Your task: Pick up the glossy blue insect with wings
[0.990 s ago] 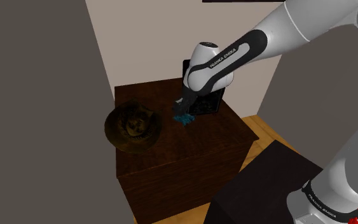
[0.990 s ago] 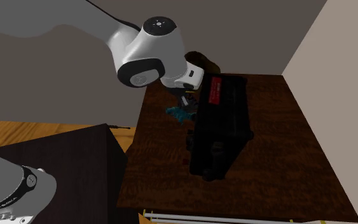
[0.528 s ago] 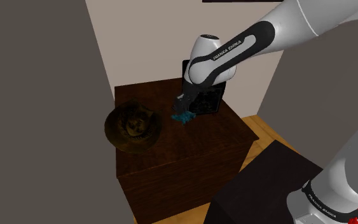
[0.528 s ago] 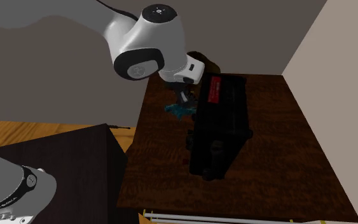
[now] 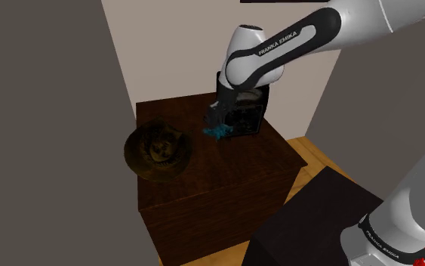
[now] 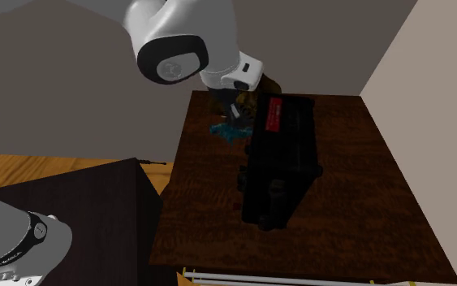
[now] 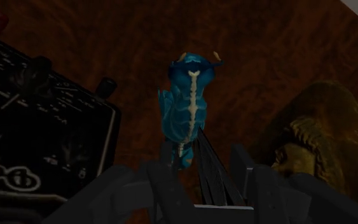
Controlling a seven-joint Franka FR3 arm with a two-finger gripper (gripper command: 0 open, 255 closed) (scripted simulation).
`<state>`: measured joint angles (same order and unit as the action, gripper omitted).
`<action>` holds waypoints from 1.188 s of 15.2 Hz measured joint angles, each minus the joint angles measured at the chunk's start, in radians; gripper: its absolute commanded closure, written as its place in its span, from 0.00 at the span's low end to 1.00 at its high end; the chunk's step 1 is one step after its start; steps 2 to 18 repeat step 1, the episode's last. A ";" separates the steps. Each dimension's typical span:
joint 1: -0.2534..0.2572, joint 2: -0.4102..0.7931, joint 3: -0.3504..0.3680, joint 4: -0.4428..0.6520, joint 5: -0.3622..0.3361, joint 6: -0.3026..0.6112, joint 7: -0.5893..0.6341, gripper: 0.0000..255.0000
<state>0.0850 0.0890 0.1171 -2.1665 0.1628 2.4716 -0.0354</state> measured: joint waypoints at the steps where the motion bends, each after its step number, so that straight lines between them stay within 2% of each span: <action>1: 0.000 -0.004 0.000 0.003 0.000 -0.008 0.001 1.00; 18: 0.000 -0.004 0.000 0.003 0.000 -0.008 0.001 1.00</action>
